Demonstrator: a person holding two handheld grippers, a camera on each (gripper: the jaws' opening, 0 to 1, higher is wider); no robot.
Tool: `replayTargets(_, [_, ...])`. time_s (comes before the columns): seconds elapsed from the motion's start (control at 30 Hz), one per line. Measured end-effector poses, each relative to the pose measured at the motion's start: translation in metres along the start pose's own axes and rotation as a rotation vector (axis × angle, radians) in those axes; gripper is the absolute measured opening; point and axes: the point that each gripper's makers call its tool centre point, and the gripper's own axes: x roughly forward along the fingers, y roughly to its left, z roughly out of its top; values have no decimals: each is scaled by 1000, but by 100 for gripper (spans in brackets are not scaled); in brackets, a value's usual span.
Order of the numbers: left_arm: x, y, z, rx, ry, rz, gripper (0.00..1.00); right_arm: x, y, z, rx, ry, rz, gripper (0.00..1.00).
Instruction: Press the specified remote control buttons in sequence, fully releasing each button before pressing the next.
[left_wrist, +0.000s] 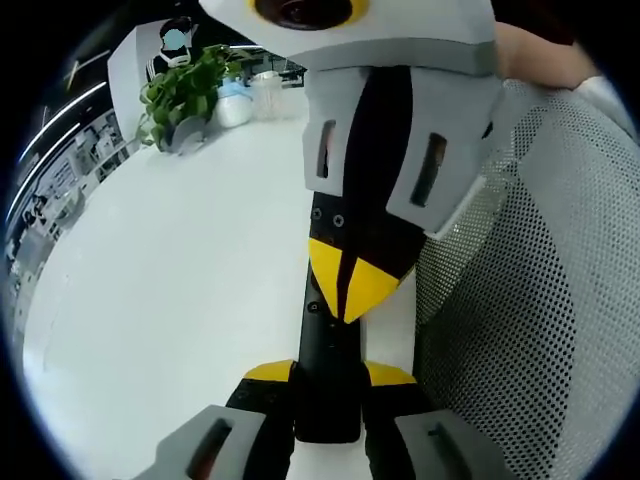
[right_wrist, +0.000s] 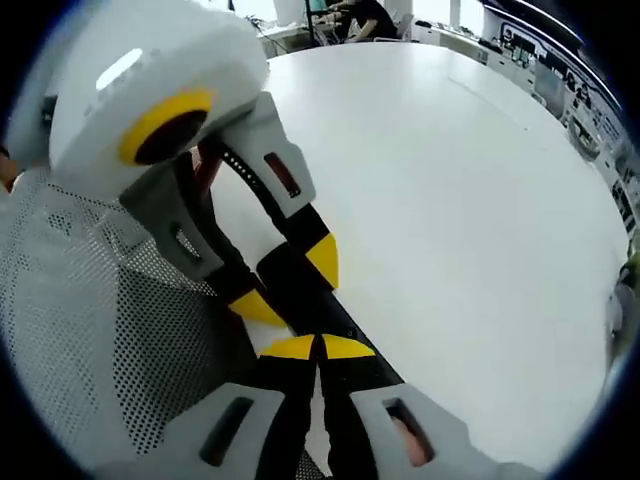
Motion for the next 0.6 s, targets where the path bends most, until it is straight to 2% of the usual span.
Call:
replayTargets(0.27, [0, 0, 0, 3, -6, -2, 25, 2, -4, 1, -25, 2, -31, 0])
replayTargets(0.6, [1, 0, 0, 5, -6, -4, 25, 4, -3, 5, -44, -11, -34, 0])
